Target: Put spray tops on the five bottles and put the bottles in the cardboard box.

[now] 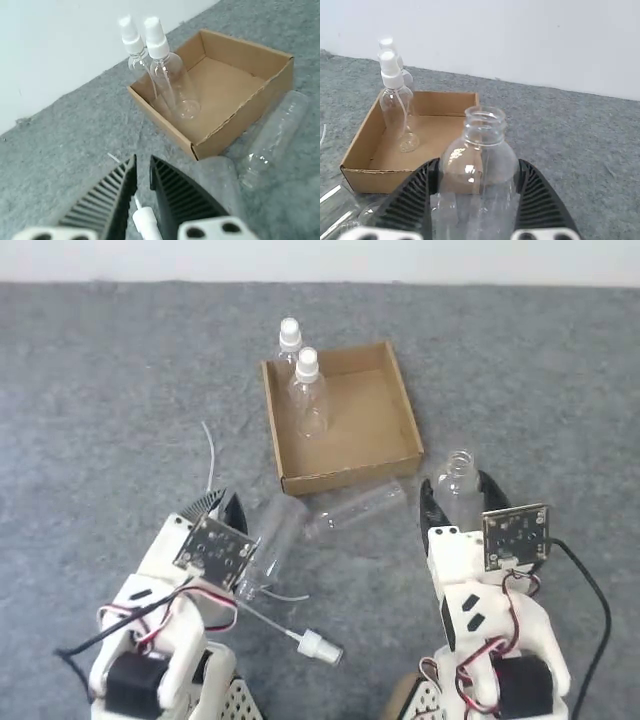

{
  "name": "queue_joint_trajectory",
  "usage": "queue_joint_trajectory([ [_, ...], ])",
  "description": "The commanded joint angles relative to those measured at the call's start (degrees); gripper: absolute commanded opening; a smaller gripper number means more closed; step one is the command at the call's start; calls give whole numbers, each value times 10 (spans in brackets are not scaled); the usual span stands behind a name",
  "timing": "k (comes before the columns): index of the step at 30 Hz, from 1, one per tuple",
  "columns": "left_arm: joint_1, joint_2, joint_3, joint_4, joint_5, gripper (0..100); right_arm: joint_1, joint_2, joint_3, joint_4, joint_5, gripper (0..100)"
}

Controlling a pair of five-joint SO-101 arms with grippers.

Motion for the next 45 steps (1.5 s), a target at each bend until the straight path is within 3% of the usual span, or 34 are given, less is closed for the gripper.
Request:
queue_joint_trajectory([
  [1, 3, 2, -71, 47, -7, 45, 5, -2, 15, -25, -6, 35],
  [11, -12, 222, -174, 62, -13, 45, 6, -2, 32, -45, -6, 35],
  [19, 93, 375, -240, 136, -72, 57, 9, -2, 29, -46, -5, 35],
  [25, 155, 462, -245, 161, -101, 217, 63, -2, 29, -56, -26, 35],
  [35, 251, 641, -245, 193, -224, 217, 79, 0, 29, -66, -27, 36],
  [45, 358, 677, -235, 183, -222, 220, 123, 0, 32, -79, -28, 36],
])
